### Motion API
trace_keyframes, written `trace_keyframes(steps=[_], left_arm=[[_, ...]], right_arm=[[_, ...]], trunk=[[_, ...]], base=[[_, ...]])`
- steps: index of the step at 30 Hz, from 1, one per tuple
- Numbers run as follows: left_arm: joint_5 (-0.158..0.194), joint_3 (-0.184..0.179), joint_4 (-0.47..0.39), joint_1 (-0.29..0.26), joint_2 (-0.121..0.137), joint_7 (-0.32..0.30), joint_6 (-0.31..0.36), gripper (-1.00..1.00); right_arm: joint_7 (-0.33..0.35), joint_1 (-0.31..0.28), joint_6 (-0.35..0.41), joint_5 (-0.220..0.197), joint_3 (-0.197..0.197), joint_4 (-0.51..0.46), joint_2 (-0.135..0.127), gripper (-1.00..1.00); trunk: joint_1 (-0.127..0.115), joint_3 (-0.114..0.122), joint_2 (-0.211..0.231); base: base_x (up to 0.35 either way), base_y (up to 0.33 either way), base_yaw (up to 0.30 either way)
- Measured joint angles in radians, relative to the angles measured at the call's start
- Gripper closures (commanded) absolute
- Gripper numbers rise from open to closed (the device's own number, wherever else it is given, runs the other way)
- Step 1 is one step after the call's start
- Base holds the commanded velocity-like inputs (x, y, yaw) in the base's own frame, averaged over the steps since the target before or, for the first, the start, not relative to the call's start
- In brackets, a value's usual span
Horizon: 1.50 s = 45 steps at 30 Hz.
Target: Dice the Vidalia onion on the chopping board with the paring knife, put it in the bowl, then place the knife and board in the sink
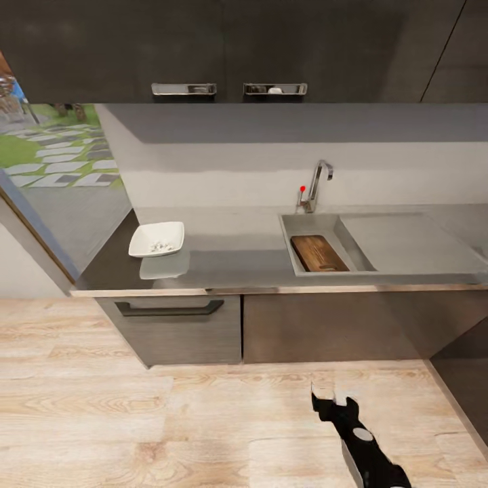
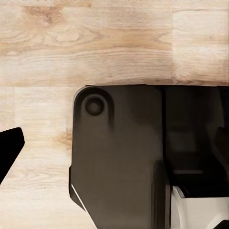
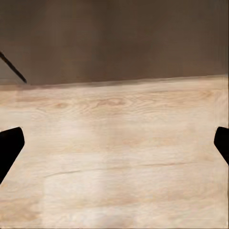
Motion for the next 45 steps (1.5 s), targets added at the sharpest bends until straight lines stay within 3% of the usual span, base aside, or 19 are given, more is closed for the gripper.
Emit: trace_keyframes(steps=[1, 4, 6, 8, 16, 20, 27, 31, 39, 45], left_arm=[[0.000, 0.001, 0.000, 0.000, 0.000, 0.000, 0.000, -1.00], [0.000, 0.001, 0.000, 0.000, 0.000, 0.000, 0.000, -1.00], [0.000, 0.002, 0.000, 0.000, 0.001, 0.000, 0.000, -1.00], [0.001, 0.003, 0.000, 0.000, 0.001, 0.000, 0.000, -1.00], [0.003, 0.004, 0.000, 0.000, 0.004, 0.001, 0.000, -1.00], [0.003, 0.006, -0.002, 0.000, 0.010, 0.004, 0.002, -1.00], [0.003, 0.006, 0.002, 0.000, 0.029, 0.006, 0.000, -1.00], [0.005, 0.006, 0.054, 0.000, 0.059, 0.005, 0.002, -1.00], [0.008, 0.002, 0.260, 0.001, 0.062, 0.005, 0.009, -1.00], [0.007, 0.002, 0.267, 0.000, 0.059, 0.004, 0.009, -1.00]], right_arm=[[0.000, 0.001, -0.088, 0.009, 0.000, 0.133, -0.030, -1.00], [-0.001, 0.000, -0.236, 0.016, 0.001, 0.362, -0.070, -1.00], [-0.002, 0.009, -0.307, 0.018, 0.002, 0.451, -0.094, -1.00], [-0.001, 0.059, -0.334, 0.019, 0.004, 0.486, -0.105, -1.00], [-0.008, 0.279, -0.349, 0.018, 0.005, 0.510, -0.110, -1.00], [-0.061, 0.330, -0.349, 0.012, 0.003, 0.510, -0.113, -1.00], [-0.099, 0.338, -0.349, 0.010, 0.000, 0.508, -0.111, -1.00], [-0.101, 0.340, -0.349, 0.010, 0.000, 0.507, -0.110, -1.00], [-0.101, 0.340, -0.349, 0.009, -0.001, 0.507, -0.115, -1.00], [-0.101, 0.340, -0.350, 0.009, -0.001, 0.507, -0.108, -1.00]], trunk=[[0.000, 0.000, 0.000], [0.000, 0.000, 0.000], [0.000, 0.000, 0.000], [0.000, 0.000, 0.000], [0.000, 0.000, 0.000], [0.000, 0.002, 0.000], [0.000, 0.012, 0.000], [0.000, 0.016, 0.000], [0.000, 0.017, 0.000], [0.000, 0.025, 0.000]], base=[[0.000, 0.000, 0.000], [0.000, 0.000, 0.000], [0.000, 0.000, 0.000], [0.000, 0.000, 0.000], [0.000, 0.000, 0.000], [0.000, 0.000, -0.057], [0.000, 0.000, -0.105], [0.000, 0.000, -0.096], [0.000, 0.000, -0.006], [0.000, 0.000, 0.000]])
